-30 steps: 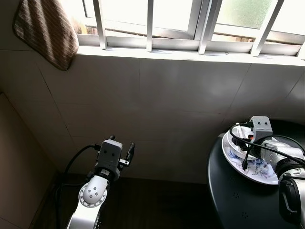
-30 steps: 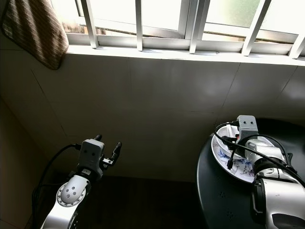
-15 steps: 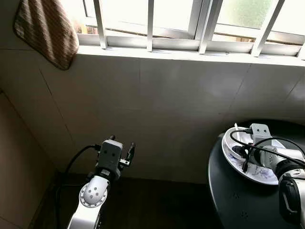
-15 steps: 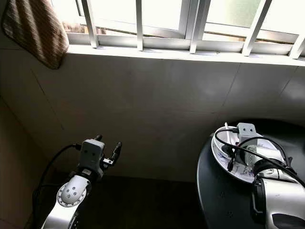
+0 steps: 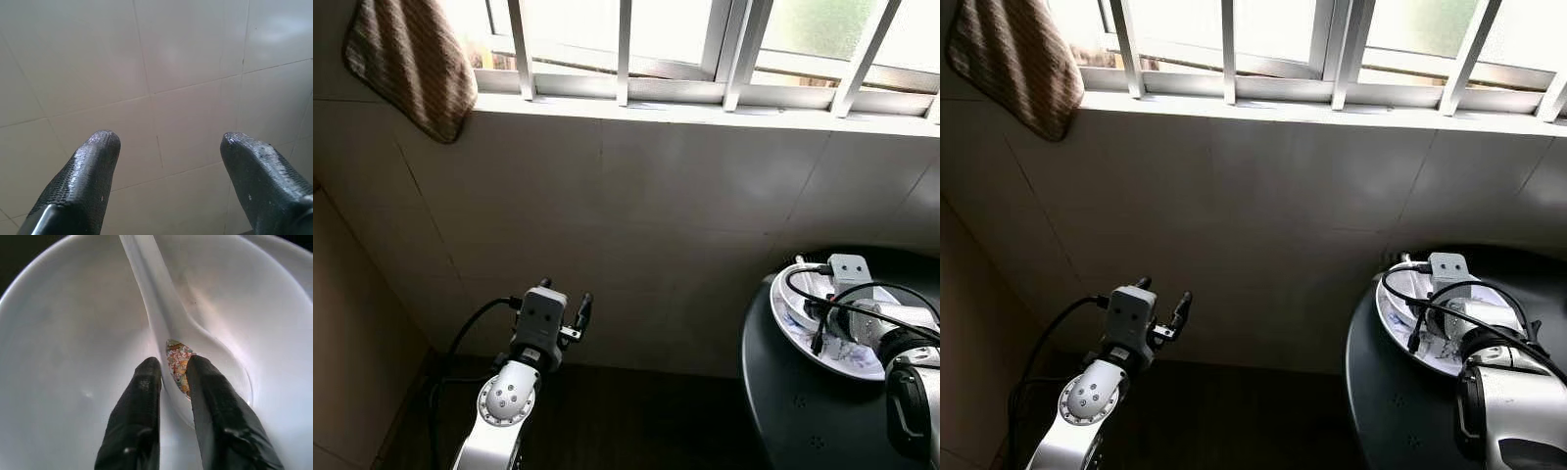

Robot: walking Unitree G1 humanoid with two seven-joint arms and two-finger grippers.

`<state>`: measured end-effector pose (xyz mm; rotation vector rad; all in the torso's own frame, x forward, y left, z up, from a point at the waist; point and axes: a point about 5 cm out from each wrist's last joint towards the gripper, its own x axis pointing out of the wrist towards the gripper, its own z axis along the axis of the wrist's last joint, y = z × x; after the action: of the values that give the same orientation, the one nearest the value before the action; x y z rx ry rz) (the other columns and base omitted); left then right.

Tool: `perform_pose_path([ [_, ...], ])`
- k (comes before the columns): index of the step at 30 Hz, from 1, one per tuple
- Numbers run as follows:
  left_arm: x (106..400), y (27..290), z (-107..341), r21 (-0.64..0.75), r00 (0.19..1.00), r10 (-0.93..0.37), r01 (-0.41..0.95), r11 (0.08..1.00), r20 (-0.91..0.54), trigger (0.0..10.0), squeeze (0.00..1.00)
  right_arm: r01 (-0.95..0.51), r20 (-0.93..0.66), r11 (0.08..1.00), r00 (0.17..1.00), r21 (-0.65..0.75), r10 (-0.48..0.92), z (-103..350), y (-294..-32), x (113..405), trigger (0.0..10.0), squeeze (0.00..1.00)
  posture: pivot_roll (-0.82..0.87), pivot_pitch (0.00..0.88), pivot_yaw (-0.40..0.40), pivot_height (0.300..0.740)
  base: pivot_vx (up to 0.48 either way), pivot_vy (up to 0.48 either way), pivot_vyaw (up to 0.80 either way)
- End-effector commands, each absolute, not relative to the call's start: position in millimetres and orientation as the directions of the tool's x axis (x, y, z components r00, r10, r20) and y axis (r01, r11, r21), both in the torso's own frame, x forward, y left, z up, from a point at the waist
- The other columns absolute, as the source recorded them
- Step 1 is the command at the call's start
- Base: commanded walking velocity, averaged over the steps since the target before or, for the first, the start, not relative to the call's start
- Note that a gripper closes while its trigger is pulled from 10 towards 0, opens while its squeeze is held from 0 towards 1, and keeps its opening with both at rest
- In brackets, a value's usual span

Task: Kitchen organization

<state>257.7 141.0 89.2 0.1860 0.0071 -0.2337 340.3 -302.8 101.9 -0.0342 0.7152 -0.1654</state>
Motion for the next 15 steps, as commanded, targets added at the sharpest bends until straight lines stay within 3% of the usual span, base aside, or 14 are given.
perform_pose_path([
  [1,258,140,87,0.184,0.972,-0.231,0.234,0.955,-0.039,10.0,0.00,0.151,-0.593,0.981,0.781,-0.123,-0.194,120,-305,350,0.0,0.00,0.04,0.000,-0.067,0.740,0.000,0.000,0.00],
  [15,257,139,86,0.186,0.972,-0.231,0.234,0.954,-0.041,10.0,0.00,0.100,-0.385,0.945,0.896,-0.311,-0.221,141,-273,375,0.0,0.00,0.05,0.000,-0.068,0.740,0.000,0.000,0.00],
])
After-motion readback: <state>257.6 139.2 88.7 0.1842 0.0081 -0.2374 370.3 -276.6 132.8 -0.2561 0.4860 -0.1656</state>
